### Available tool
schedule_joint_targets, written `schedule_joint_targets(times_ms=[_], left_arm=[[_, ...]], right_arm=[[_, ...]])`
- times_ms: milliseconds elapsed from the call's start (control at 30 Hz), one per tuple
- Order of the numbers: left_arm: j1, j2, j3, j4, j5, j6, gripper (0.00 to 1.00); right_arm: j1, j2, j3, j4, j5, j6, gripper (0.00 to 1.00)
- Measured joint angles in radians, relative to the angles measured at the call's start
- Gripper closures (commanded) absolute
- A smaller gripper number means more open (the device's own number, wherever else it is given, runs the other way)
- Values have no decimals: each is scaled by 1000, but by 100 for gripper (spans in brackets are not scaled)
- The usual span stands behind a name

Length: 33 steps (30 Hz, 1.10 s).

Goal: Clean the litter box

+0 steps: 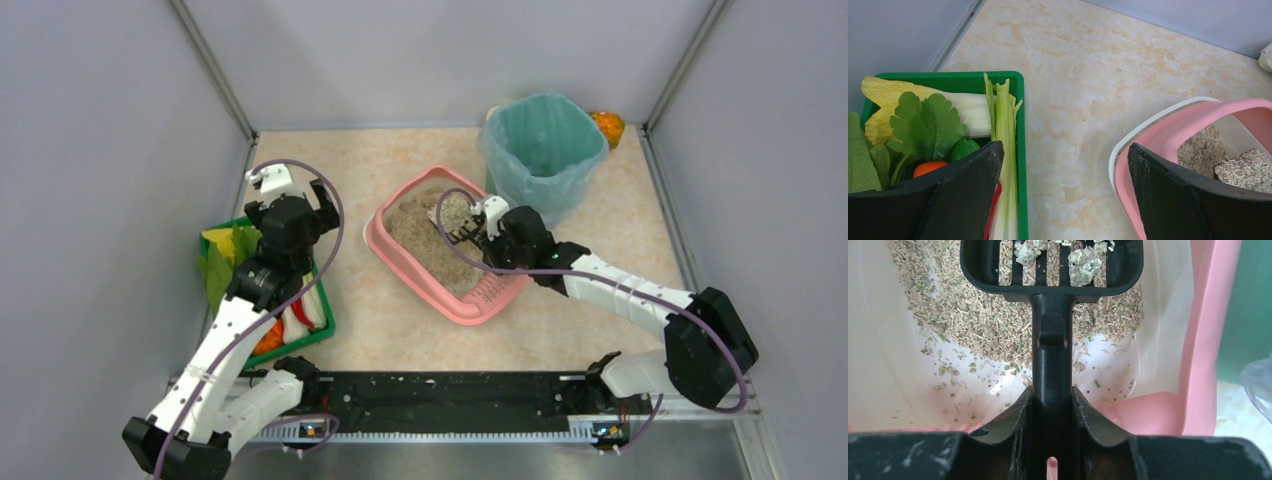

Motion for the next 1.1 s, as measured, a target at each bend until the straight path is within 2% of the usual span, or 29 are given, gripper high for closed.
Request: schedule_joint_targets(times_ms=[333, 567, 700, 1100], left_arm=[[0, 3, 24, -48, 78, -49, 1], [0, 35, 53, -72, 141, -79, 1], [0, 45, 57, -88, 166, -87, 1], [0, 53, 57, -94, 233, -106, 2]], right_arm=[[-4, -239, -120, 66, -40, -4, 100], [-5, -265, -139, 156, -68, -3, 100], [-5, -343, -197, 160, -75, -7, 100], [-5, -369, -209, 176, -96, -68, 100]])
